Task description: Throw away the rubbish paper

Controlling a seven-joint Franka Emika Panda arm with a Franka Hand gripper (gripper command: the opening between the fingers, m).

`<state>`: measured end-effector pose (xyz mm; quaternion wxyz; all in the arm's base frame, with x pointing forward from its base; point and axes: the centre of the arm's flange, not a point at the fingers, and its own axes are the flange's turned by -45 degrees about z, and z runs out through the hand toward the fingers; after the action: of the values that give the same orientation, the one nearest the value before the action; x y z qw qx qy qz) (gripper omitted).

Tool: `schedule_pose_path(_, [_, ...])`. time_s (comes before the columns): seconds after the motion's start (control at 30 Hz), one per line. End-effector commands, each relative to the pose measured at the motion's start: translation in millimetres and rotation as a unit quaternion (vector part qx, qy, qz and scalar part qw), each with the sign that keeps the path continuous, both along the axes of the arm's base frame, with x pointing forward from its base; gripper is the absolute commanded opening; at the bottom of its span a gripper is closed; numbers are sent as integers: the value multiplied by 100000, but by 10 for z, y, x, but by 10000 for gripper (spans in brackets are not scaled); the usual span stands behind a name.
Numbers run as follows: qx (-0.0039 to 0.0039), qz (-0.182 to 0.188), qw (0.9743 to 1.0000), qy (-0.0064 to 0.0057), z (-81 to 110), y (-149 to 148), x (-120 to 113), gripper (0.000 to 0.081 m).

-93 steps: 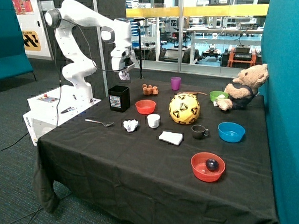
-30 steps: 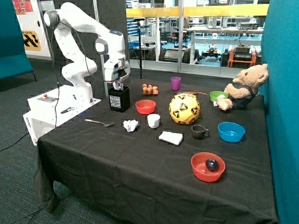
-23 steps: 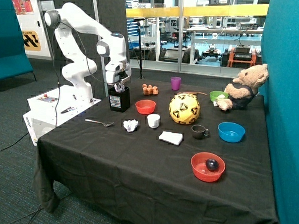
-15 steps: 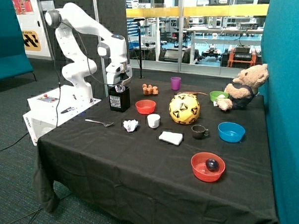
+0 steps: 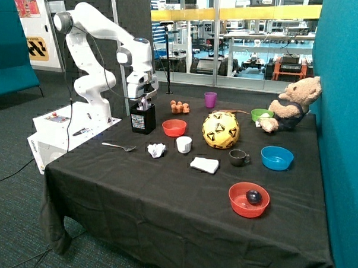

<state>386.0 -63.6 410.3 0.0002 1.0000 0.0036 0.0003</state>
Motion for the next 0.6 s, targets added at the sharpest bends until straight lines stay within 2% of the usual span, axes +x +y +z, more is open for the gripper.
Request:
schedule_pose_path(0.0, [24,-542,99999,28,125,-33,-11,808])
schedule_pose_path(0.27, [24,-1208,99993,28,98,-82,-105,805])
schedule_pose_path(0.4, [24,-1020,99995,28,146,-74,-55,798])
schedule_pose_path(0.57, [24,-117,100000,28,217,-59,154,786])
